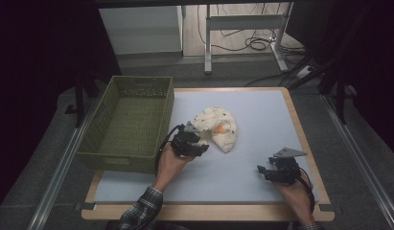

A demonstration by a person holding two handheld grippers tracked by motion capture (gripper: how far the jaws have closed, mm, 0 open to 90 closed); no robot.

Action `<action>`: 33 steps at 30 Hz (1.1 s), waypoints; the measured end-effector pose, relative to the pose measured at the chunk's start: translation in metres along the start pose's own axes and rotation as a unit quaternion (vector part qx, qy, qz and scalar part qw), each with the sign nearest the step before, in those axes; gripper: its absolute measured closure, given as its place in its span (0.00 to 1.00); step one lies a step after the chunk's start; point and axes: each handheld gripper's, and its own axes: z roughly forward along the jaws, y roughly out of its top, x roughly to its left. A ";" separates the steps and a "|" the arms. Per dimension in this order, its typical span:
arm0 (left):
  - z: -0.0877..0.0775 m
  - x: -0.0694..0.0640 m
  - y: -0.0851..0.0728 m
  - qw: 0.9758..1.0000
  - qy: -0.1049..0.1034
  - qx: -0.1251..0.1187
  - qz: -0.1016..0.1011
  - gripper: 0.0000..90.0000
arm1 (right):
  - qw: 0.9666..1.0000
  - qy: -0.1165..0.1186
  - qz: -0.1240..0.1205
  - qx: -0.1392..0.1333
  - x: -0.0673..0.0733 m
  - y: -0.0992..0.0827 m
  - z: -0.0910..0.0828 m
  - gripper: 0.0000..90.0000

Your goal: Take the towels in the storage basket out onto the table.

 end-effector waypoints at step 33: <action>0.042 0.017 -0.012 0.999 0.047 0.022 0.006 0.85 | 0.994 0.076 -0.075 0.015 0.052 0.093 0.099 0.92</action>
